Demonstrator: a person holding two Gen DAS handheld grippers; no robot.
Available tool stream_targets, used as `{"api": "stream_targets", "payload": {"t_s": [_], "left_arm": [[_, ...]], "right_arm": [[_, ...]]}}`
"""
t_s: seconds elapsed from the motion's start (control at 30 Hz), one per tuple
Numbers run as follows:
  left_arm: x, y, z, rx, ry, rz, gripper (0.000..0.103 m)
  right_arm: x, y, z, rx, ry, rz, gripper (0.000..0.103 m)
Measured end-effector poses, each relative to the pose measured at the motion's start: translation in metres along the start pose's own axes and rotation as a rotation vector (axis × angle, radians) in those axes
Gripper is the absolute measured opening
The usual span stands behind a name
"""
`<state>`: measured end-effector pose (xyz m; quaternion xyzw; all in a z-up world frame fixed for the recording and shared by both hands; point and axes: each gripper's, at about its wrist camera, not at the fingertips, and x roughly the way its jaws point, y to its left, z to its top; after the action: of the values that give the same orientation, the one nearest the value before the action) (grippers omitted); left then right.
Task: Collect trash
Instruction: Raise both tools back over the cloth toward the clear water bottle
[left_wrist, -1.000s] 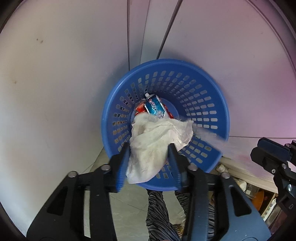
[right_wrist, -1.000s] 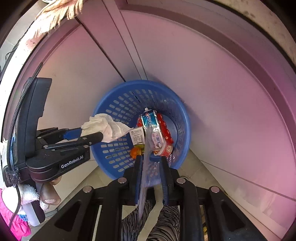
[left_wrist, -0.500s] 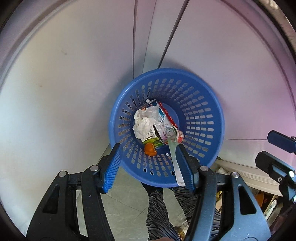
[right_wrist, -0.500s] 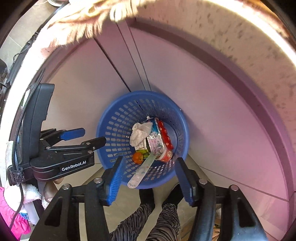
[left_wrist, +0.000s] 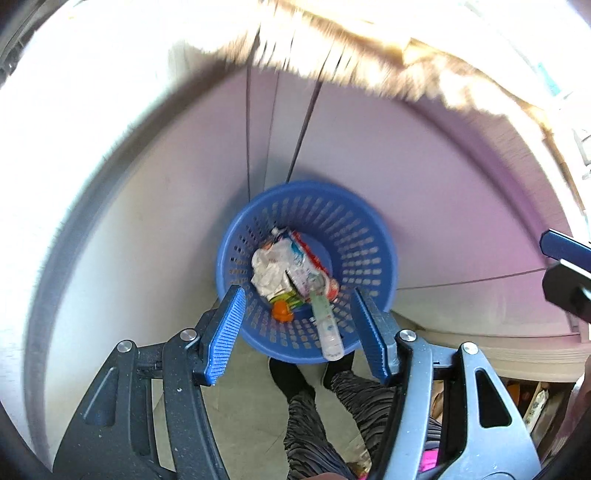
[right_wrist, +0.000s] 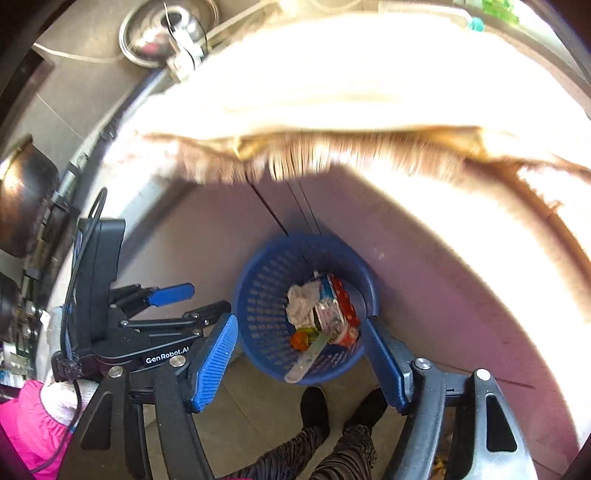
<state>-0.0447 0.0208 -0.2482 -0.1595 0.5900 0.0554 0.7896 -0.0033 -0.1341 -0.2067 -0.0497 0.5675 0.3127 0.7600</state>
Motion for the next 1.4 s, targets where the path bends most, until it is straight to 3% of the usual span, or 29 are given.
{"api": "stream_targets", "payload": {"t_s": [0.23,0.43,0.63,0.8,1.03,1.4], "left_arm": [[-0.051,-0.011,0.017,0.002,-0.101,-0.038,0.061],[-0.083,-0.035,0.046,0.052,-0.169,-0.030,0.061],[-0.106,-0.066,0.101,0.084,-0.234,-0.020,0.063],[-0.117,-0.099,0.166,0.135,-0.288,0.005,0.067],[-0.108,-0.157,0.258,0.247,-0.315,0.040,0.067],[-0.041,-0.243,0.372,0.450,-0.198,0.114,0.068]], "right_arm": [[-0.062,-0.006,0.018,0.042,-0.142,0.028,0.080],[-0.103,-0.034,0.052,0.092,-0.243,0.043,0.085],[-0.119,-0.080,0.095,0.143,-0.289,0.052,0.087],[-0.118,-0.120,0.129,0.167,-0.282,0.072,0.087],[-0.115,-0.176,0.167,0.197,-0.288,0.104,0.087],[-0.103,-0.248,0.190,0.282,-0.258,0.144,0.087]]}}
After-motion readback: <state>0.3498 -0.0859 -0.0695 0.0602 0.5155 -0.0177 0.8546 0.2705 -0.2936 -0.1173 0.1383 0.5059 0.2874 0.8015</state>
